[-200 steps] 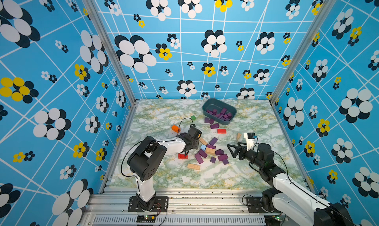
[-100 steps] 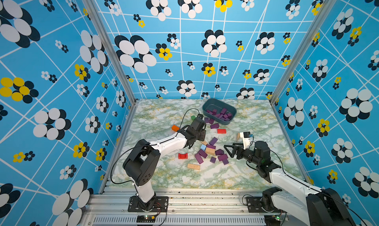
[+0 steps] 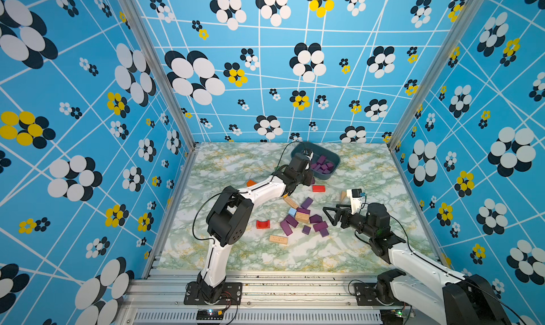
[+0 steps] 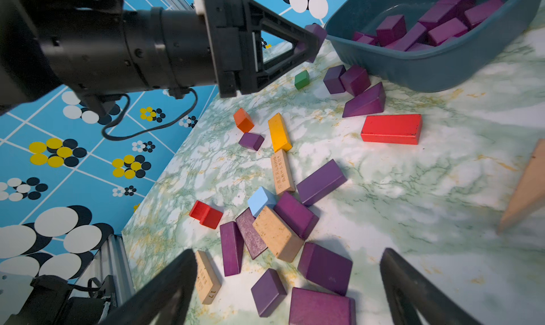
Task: Pick purple bricks into the storage bin
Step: Place the building block in the storage box.
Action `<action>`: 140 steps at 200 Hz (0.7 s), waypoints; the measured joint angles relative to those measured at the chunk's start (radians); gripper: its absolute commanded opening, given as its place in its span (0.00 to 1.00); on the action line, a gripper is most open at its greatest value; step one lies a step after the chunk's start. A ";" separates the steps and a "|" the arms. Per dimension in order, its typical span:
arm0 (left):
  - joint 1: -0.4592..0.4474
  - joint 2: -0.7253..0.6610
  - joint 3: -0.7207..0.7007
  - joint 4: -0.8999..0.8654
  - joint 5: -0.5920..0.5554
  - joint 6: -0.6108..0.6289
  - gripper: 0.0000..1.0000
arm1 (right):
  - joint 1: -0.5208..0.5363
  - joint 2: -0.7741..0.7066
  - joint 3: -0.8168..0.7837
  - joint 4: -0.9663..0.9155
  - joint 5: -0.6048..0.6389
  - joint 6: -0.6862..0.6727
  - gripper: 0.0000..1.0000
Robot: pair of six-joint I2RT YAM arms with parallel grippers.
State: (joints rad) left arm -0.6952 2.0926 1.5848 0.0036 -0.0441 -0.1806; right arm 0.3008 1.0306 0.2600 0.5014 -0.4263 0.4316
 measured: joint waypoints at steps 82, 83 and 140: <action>0.035 0.185 0.219 0.101 -0.038 0.022 0.23 | 0.000 0.056 0.009 -0.020 0.029 -0.009 0.99; 0.035 0.189 0.224 0.102 -0.040 0.022 0.23 | 0.000 0.056 0.010 -0.020 0.029 -0.009 0.99; 0.048 0.270 0.314 0.114 -0.096 0.043 0.80 | 0.000 0.091 0.024 -0.031 0.035 -0.010 0.99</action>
State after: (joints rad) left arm -0.6476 2.3623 1.8992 0.1181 -0.1398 -0.1379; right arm 0.3008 1.1213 0.2836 0.4709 -0.3908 0.4213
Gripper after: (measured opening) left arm 0.701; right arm 0.991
